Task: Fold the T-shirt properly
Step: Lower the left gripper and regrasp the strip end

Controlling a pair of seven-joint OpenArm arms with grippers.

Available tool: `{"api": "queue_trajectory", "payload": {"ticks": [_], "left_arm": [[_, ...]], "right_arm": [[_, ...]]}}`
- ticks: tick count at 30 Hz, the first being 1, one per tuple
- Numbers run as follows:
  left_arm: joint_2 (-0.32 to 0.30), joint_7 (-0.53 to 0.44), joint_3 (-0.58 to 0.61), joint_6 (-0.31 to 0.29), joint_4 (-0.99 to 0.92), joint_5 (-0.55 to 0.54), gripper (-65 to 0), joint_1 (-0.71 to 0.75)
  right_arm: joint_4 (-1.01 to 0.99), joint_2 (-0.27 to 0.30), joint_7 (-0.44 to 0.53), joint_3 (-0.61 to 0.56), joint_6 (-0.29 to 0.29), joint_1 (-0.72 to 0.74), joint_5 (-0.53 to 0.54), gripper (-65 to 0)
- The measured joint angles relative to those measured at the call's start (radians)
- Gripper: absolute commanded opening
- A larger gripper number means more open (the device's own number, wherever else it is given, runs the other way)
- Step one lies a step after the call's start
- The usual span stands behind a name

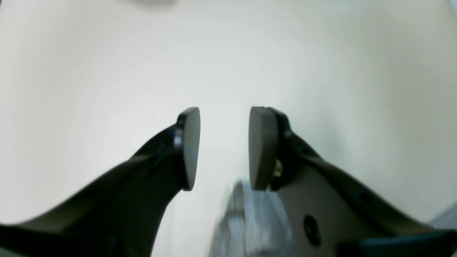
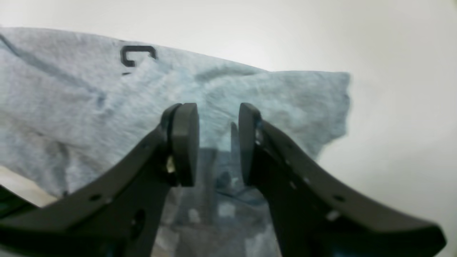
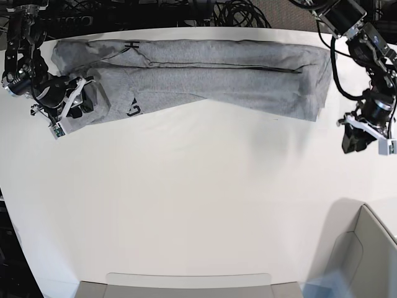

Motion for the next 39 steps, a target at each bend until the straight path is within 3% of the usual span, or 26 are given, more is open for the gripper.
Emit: {"api": "queue_trajectory", "payload": {"ticks": [9, 12, 14, 17, 19, 21, 27, 30, 35, 39], "left_arm": [[0.0, -0.029, -0.003, -0.001, 0.023, 0.0, -43.9, -0.319], [0.0, -0.065, 0.004, -0.001, 0.025, -0.006, -43.9, -0.339], [0.017, 0.003, 0.005, 0.043, 0.024, -0.002, -43.6, -0.288], [0.021, 0.108, 0.013, 0.033, 0.019, -0.003, -43.2, -0.131], [0.014, 0.126, 0.029, 0.012, 0.018, -0.008, -40.8, -0.027], [-0.036, 0.124, 0.094, 0.003, 0.018, -0.056, -38.3, 0.074], [-0.115, 0.061, 0.163, 0.002, -0.075, -0.076, -37.2, 0.207], [-0.157, 0.051, 0.161, 0.016, -0.22, 0.038, -37.2, 0.209], [-0.15, -0.001, 0.179, 0.018, -0.271, 0.078, -37.1, 0.215], [-0.194, -0.117, 0.305, 0.018, -0.338, 0.045, -37.1, 0.241]], "right_arm": [[0.0, 0.003, 0.001, -0.012, 0.0, -0.002, 0.001, -45.1], [0.012, 0.007, -0.003, -0.07, 0.0, -0.003, 0.0, -45.1], [0.045, 0.008, -0.003, -0.08, 0.0, -0.003, 0.0, -45.1], [0.056, 0.01, 0.001, -0.079, 0.0, -0.001, 0.001, -45.1], [0.051, 0.01, -0.002, -0.079, 0.0, 0.0, -0.003, -45.1], [0.051, 0.01, 0.0, -0.079, 0.0, 0.0, -0.004, -45.1], [0.052, 0.01, 0.001, -0.079, 0.0, 0.001, -0.109, -45.1], [0.053, 0.011, -0.002, -0.079, 0.0, 0.001, -0.171, -45.1], [0.052, 0.011, 0.0, -0.079, 0.0, -0.001, -0.189, -45.1], [0.051, 0.013, 0.001, -0.079, 0.0, 0.0, -0.187, -45.1]]}}
